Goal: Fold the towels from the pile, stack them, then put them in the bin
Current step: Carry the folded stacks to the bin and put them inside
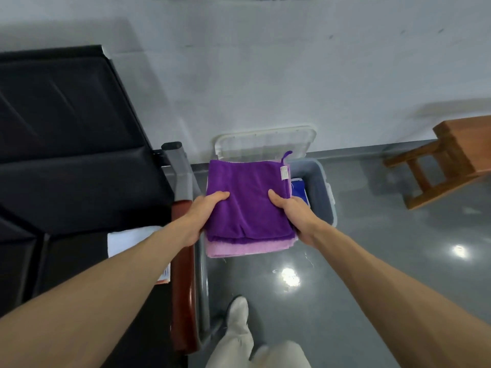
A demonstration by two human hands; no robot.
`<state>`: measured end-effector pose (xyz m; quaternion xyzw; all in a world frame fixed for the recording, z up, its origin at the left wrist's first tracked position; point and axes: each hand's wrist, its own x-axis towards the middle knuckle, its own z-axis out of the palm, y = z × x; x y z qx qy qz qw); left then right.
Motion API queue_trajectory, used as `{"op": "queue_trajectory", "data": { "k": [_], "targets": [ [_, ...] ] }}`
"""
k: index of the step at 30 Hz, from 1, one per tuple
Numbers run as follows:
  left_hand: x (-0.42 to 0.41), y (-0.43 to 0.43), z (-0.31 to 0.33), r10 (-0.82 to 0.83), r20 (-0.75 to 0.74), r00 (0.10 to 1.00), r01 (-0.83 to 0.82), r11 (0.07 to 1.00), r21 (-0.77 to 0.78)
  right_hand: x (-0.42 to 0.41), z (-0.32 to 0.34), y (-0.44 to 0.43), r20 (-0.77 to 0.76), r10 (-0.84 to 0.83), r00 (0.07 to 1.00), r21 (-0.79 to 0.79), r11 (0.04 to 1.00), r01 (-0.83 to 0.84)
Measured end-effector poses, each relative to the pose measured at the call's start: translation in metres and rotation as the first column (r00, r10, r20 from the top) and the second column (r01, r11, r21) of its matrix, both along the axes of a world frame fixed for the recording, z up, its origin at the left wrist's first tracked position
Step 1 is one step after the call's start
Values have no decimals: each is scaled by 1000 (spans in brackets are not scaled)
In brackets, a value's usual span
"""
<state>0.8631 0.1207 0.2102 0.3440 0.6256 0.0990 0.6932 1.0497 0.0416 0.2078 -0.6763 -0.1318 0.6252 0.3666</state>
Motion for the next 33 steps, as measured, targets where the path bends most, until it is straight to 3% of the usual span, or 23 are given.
{"op": "queue_trajectory", "data": {
  "k": [8, 15, 23, 28, 33],
  "targets": [
    [61, 56, -36, 65, -18, 998, -65, 997, -39, 73, -32, 65, -145, 18, 989, -72, 997, -29],
    [121, 97, -121, 193, -75, 978, -198, 978, -59, 135, -116, 109, -210, 38, 977, -91, 994, -58],
    [146, 119, -260, 107, -232, 967, -118, 992, -35, 143, -258, 135, -90, 23, 996, -199, 979, -40],
    [153, 123, -357, 98, -257, 961, -117, 991, -59, 143, -353, 150, -7, 120, 993, -166, 979, -119],
    [151, 134, -448, 95, -256, 962, -111, 993, -46, 143, -446, 163, 76, 113, 991, -137, 985, -102]
  ]
}}
